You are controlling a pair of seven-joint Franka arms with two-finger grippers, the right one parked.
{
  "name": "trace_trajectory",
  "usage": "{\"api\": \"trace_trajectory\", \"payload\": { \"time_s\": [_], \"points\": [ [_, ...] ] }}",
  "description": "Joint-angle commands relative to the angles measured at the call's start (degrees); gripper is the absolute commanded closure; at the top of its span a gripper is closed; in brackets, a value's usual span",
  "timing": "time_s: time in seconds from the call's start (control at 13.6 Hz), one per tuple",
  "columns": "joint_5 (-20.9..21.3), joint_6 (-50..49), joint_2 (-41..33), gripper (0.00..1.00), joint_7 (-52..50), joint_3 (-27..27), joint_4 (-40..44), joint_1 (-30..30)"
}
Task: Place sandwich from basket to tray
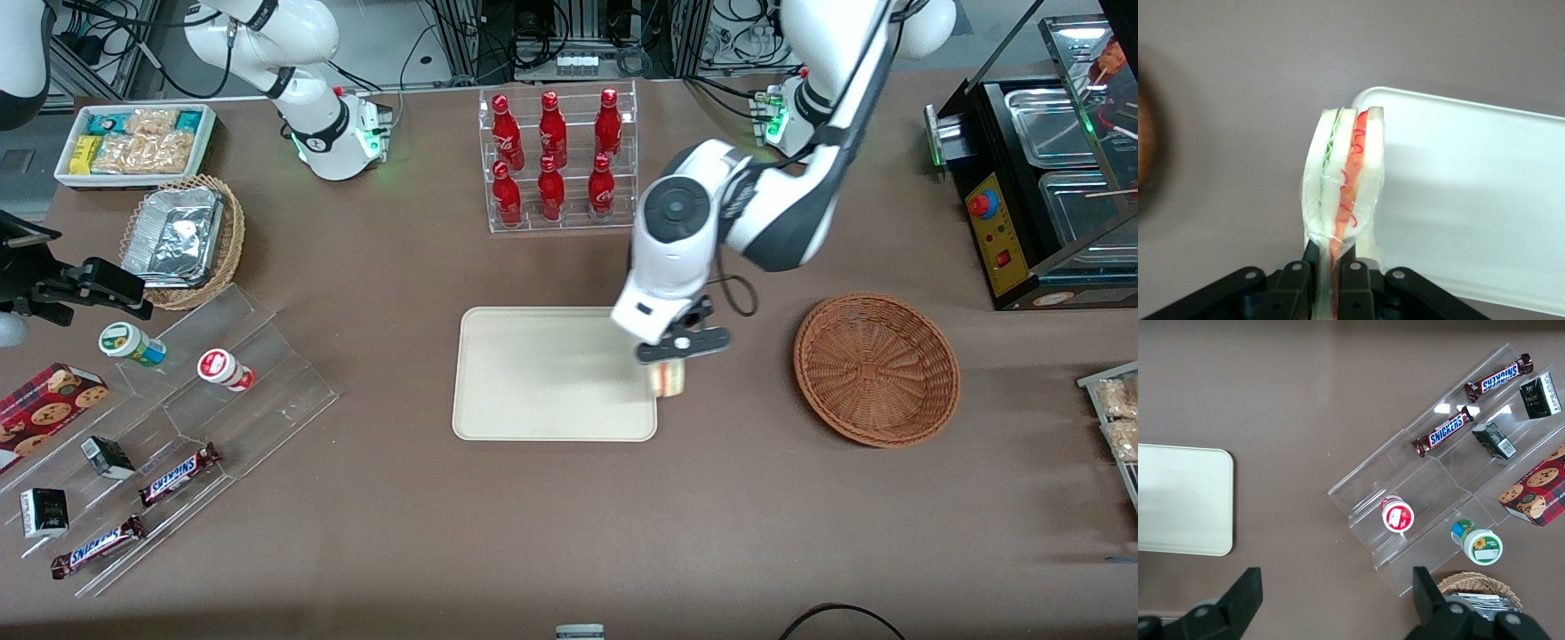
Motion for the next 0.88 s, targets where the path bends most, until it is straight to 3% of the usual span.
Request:
{"api": "trace_trajectory", "payload": {
  "time_s": [0.0, 0.29, 0.81],
  "points": [
    [-2.2, 3.9, 3.2, 0.92, 1.6, 0.3, 2.3, -0.9],
    [-1.5, 15.1, 10.3, 0.9, 1.0, 0.1, 2.3, -3.1],
    [0.9, 15.0, 12.9, 0.9, 1.4, 0.1, 1.5, -3.3]
  ]
}}
